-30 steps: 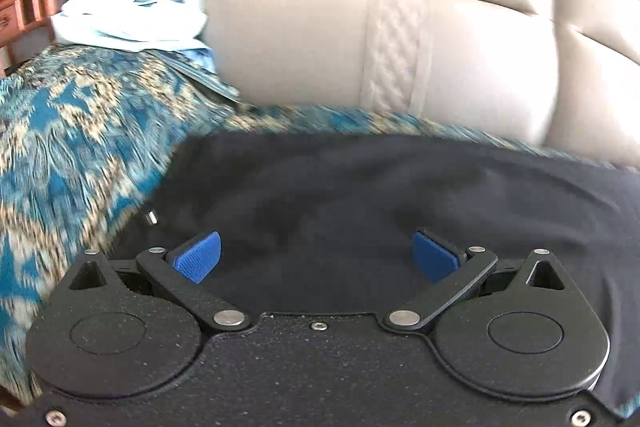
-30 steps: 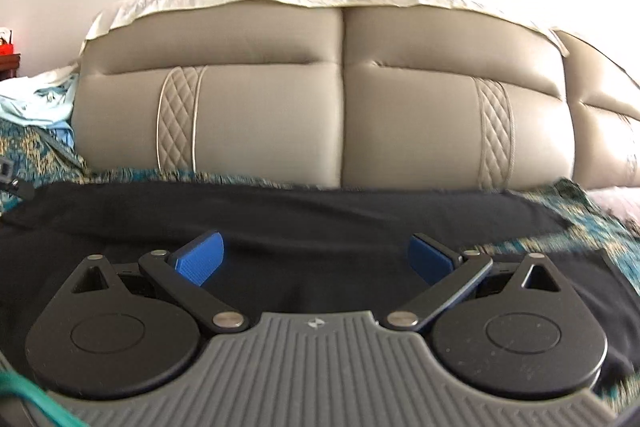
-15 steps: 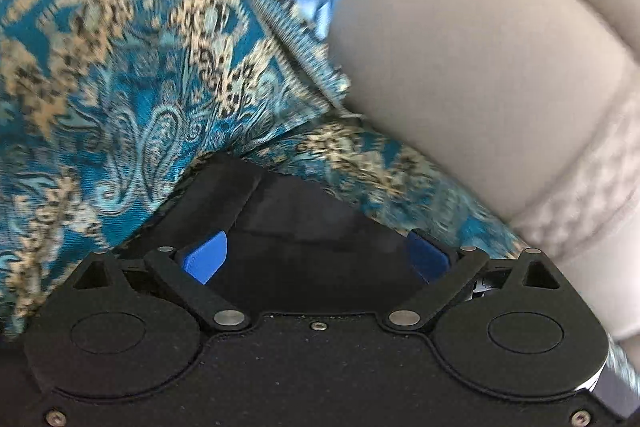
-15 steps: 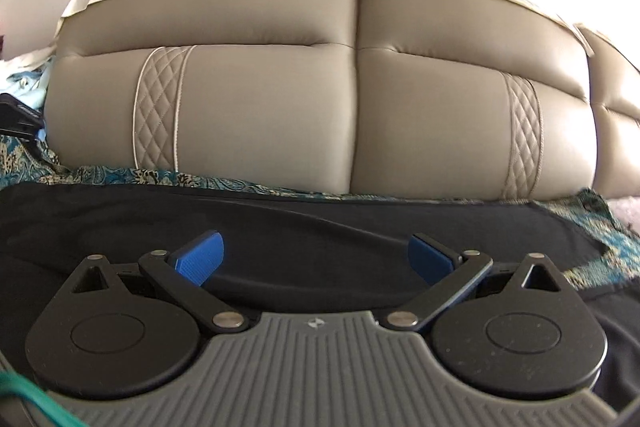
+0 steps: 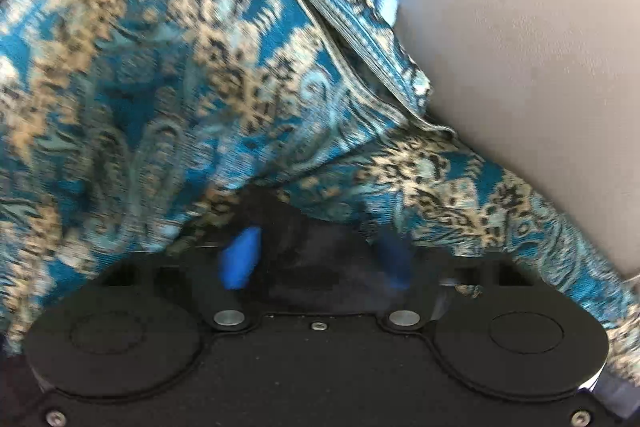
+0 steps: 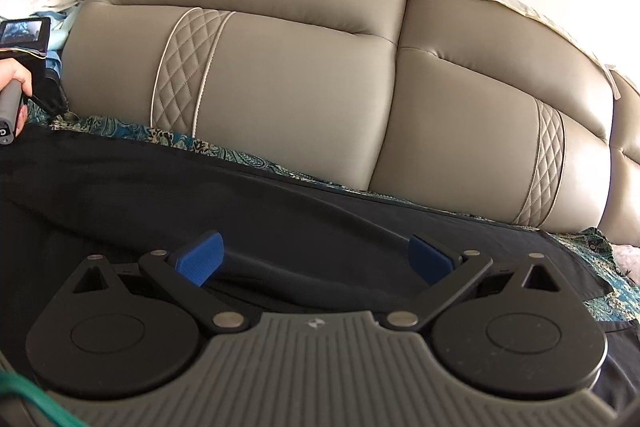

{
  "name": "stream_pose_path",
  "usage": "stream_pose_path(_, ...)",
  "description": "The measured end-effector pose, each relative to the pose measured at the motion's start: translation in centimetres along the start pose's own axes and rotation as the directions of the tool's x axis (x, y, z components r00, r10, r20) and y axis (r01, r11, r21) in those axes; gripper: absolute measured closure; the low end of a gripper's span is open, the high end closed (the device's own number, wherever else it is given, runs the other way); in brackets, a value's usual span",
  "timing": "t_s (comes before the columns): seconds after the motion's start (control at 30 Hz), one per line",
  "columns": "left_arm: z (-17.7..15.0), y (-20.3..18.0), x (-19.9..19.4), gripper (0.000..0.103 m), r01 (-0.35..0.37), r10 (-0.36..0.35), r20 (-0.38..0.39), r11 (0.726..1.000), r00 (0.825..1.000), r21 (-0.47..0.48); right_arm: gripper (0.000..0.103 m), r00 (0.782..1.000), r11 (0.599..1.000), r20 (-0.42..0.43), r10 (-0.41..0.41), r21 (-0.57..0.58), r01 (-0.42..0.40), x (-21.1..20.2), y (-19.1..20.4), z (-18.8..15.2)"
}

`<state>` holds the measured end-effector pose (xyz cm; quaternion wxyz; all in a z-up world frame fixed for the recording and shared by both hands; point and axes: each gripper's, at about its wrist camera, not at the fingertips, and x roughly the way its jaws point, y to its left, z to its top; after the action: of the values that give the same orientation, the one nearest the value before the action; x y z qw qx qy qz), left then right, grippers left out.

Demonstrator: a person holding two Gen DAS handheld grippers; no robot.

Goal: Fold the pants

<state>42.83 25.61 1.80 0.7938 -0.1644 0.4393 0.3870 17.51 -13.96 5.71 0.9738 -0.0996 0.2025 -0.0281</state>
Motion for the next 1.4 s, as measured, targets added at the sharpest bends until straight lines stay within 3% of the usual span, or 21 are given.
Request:
stream_pose_path(0.07, -0.4, 0.4, -1.1, 0.083, 0.037, -0.039, 0.045, 0.999, 0.998, 0.036, 0.000, 1.000, 1.000, -0.003, -0.002, 0.005, 0.002, 0.1, 0.1, 0.1)
stream_pose_path(0.1, -0.4, 0.7, -1.7, 0.101, 0.064, -0.067, 0.068, 0.997, 0.995, 0.037, 0.000, 1.000, 1.000, -0.004, -0.003, 0.012, 0.003, 0.1, 0.1, 0.1)
stream_pose_path(0.13, -0.6, 1.0, -2.4, 0.101, 0.113, -0.116, 0.084, 0.993, 0.990, 0.045, 0.000, 1.000, 1.000, -0.004, -0.002, 0.018, 0.002, 0.0, 0.1, 0.1)
stream_pose_path(0.3, -1.3, 2.1, -5.5, 0.101, 0.134, -0.148, 0.160, 0.986, 0.976, 0.098, 0.000, 1.000, 0.999, 0.013, 0.021, 0.046, -0.022, -0.6, 0.2, 0.2)
stream_pose_path(0.43, -2.1, 3.4, -8.6, 0.102, 0.172, -0.205, 0.193, 0.970, 0.960, 0.173, 0.000, 0.994, 0.987, 0.032, 0.108, 0.120, -0.111, -1.5, -0.1, 0.3)
stream_pose_path(0.7, -3.6, 7.1, -11.1, 0.102, 0.249, -0.283, 0.165, 0.948, 0.945, 0.199, 0.000, 0.965, 0.918, 0.037, 0.260, 0.300, -0.259, -2.4, -0.1, 0.0)
stream_pose_path(0.87, -4.7, 9.5, -11.4, 0.102, 0.289, -0.312, 0.135, 0.943, 0.940, 0.167, 0.000, 0.949, 0.879, 0.026, 0.314, 0.370, -0.301, -2.5, 0.1, 0.0)
stream_pose_path(0.97, -5.5, 10.7, -11.5, 0.102, 0.306, -0.327, 0.124, 0.938, 0.937, 0.164, 0.000, 0.912, 0.792, 0.052, 0.407, 0.478, -0.381, -2.2, -0.1, 0.4)
stream_pose_path(1.1, -5.6, 11.4, -10.9, 0.102, 0.312, -0.329, 0.107, 0.939, 0.938, 0.146, 0.006, 0.828, 0.617, 0.071, 0.556, 0.632, -0.468, 0.5, 1.3, 1.9)
stream_pose_path(1.23, -5.4, 12.0, -10.4, 0.102, 0.335, -0.348, 0.095, 0.933, 0.933, 0.129, 0.016, 0.742, 0.475, 0.031, 0.670, 0.749, -0.461, 5.3, 4.9, 4.4)
stream_pose_path(1.27, -5.4, 12.0, -10.4, 0.102, 0.340, -0.353, 0.095, 0.931, 0.931, 0.129, 0.020, 0.725, 0.459, 0.011, 0.689, 0.767, -0.448, 6.5, 6.1, 5.1)
stream_pose_path(1.4, -4.8, 12.5, -10.0, 0.102, 0.374, -0.384, 0.083, 0.920, 0.920, 0.114, 0.039, 0.695, 0.475, -0.096, 0.713, 0.795, -0.377, 10.9, 10.0, 7.2)
